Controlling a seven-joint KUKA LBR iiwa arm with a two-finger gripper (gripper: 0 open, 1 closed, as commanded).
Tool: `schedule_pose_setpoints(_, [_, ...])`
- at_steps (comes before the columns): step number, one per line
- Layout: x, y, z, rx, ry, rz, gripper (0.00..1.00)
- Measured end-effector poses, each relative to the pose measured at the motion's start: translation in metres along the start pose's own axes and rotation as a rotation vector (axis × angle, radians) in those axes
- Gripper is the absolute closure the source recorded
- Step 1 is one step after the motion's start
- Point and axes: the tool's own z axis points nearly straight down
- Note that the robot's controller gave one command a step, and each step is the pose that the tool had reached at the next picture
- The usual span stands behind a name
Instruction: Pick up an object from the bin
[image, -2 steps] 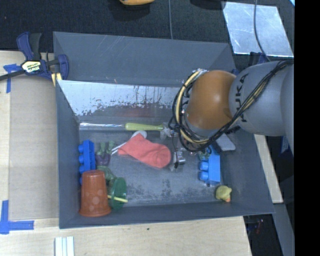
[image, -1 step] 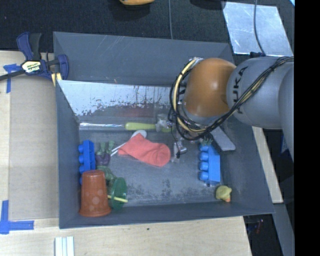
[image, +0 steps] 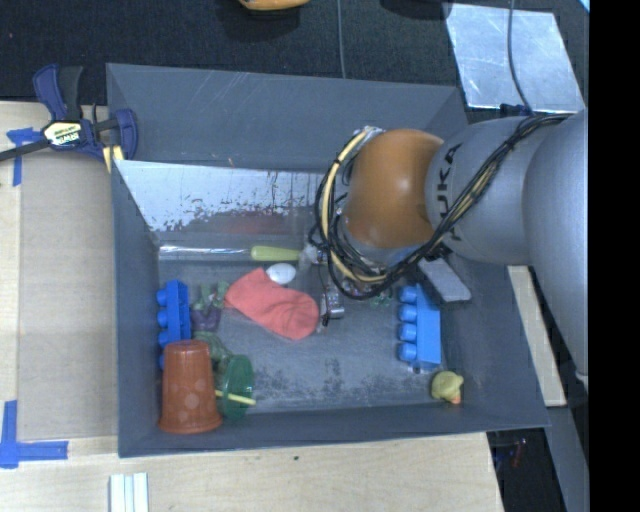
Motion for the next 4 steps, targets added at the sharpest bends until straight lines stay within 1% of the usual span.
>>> schedule_pose_setpoints(1, [0.011,0.032,0.0,-0.001,0.002,0.043,0.0])
schedule_pose_setpoints(2, [0.034,0.056,-0.003,-0.002,-0.002,0.086,1.0])
schedule_pose_setpoints(3, [0.034,0.056,-0.004,-0.002,-0.002,0.086,1.0])
schedule_pose_setpoints(4, [0.044,0.061,-0.061,-0.001,0.003,0.073,1.0])
